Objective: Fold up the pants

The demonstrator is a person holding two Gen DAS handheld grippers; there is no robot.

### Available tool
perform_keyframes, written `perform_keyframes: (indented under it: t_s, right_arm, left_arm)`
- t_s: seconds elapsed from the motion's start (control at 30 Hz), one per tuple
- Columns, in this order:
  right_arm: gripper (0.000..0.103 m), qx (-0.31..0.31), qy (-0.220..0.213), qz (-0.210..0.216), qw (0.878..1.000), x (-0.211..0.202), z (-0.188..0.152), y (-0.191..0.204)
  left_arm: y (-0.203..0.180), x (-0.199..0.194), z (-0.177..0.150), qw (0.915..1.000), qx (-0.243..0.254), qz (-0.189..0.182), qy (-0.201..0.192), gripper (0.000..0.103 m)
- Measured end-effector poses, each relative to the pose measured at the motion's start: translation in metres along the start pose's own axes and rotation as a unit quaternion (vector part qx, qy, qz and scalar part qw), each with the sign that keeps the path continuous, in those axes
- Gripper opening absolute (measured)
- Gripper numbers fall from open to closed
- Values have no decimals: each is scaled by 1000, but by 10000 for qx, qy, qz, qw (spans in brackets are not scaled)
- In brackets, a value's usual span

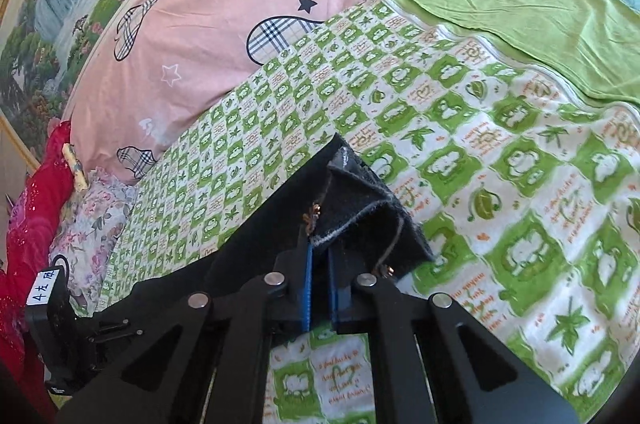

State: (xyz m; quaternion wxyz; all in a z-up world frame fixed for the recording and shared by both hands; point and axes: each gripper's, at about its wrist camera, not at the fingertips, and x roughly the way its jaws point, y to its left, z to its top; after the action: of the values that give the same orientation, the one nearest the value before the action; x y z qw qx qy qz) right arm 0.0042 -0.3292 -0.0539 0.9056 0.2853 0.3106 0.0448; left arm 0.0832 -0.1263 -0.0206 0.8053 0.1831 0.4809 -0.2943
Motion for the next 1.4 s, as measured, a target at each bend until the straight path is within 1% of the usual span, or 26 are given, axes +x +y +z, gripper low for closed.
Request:
perform_keyframes:
  t_s: [0.1, 0.13, 0.2, 0.23, 0.27, 0.3, 0.33, 0.37, 0.4, 0.43, 0.47, 0.53, 0.67, 0.73, 0.83, 0.93, 1.03, 1.1, 1.13, 1.2, 1.23, 1.27, 1.33, 1.4]
  right_arm:
    - [7, 91, 191, -171, 9996, 11, -4, -6]
    - [8, 163, 262, -261, 9992, 13, -5, -8]
    - [11, 395, 342, -237, 9984, 15, -8, -15]
    - [12, 441, 332, -206, 9983, 13, -9, -18]
    - [17, 454, 289, -207, 9983, 9, -10, -19]
    - [19, 455, 240, -214, 9984, 5, -11, -21]
    - [23, 477, 201, -175, 9985, 1, -13, -22]
    - [31, 513, 165, -158, 9984, -3, -14, -23]
    - [40, 551, 119, -240, 9981, -7, -15, -26]
    - [56, 580, 68, -278, 9979, -10, -17, -27]
    - [59, 610, 22, -240, 9979, -14, -19, -29]
    - [59, 685, 12, -115, 9976, -17, -22, -31]
    - [59, 785, 17, 20, 9969, -14, -25, -33]
    - [59, 816, -10, 67, 9966, -12, -25, -33]
    - [59, 857, -32, 107, 9963, -9, -24, -32]
    - [59, 844, 18, 169, 9963, -2, -23, -29]
    - [59, 836, 22, 196, 9963, 6, -23, -30]
    - [56, 891, -47, 228, 9958, 9, -23, -31]
    - [52, 865, -68, 228, 9960, 10, -24, -30]
    - [38, 792, -66, 218, 9966, 14, -24, -30]
    - [23, 831, -44, 279, 9961, 15, -25, -33]
    - [17, 908, -25, 357, 9952, 17, -26, -37]
    - [14, 980, -104, 491, 9939, 15, -29, -44]
    - [14, 1015, -205, 566, 9930, 11, -31, -46]
  left_arm:
    - [-2, 6, -2, 10000, 0, 20, 93, 9]
    - [-1, 8, -2, 9999, -3, 0, 132, 13]
    - [1, 7, -1, 9999, -38, 6, 130, 15]
    - [2, 4, -1, 9999, -29, -6, 138, 19]
    - [2, 4, 2, 9999, -8, -11, 132, 27]
    - [1, 0, 2, 9999, 10, -8, 109, 31]
    - [1, -4, 5, 10000, 31, -13, 53, 38]
    - [1, -8, 6, 10000, 33, -18, 25, 40]
    - [1, -11, 10, 10000, 26, -53, -7, 41]
    - [2, -13, 14, 9999, 5, -111, -25, 42]
    - [4, -15, 19, 9999, -21, -159, -42, 43]
    - [9, -14, 33, 9997, -107, -226, -62, 47]
    - [16, -3, 59, 9994, -166, -303, 34, 47]
    - [21, 6, 77, 9989, -177, -418, 75, 48]
    - [27, 19, 99, 9959, -236, -859, 180, 52]
    - [29, 36, 119, 9923, -225, -1172, 319, 55]
    - [25, 59, 138, 9916, -55, -1196, 491, 55]
    - [21, 73, 146, 9904, -29, -1227, 630, 55]
    - [20, 80, 149, 9898, -25, -1249, 688, 55]
    - [17, 94, 158, 9885, 6, -1281, 806, 55]
    - [13, 99, 161, 9880, 32, -1299, 833, 55]
    - [9, 103, 165, 9873, 74, -1348, 839, 55]
    - [3, 109, 170, 9861, 137, -1426, 837, 55]
    - [-1, 115, 176, 9850, 130, -1484, 871, 55]
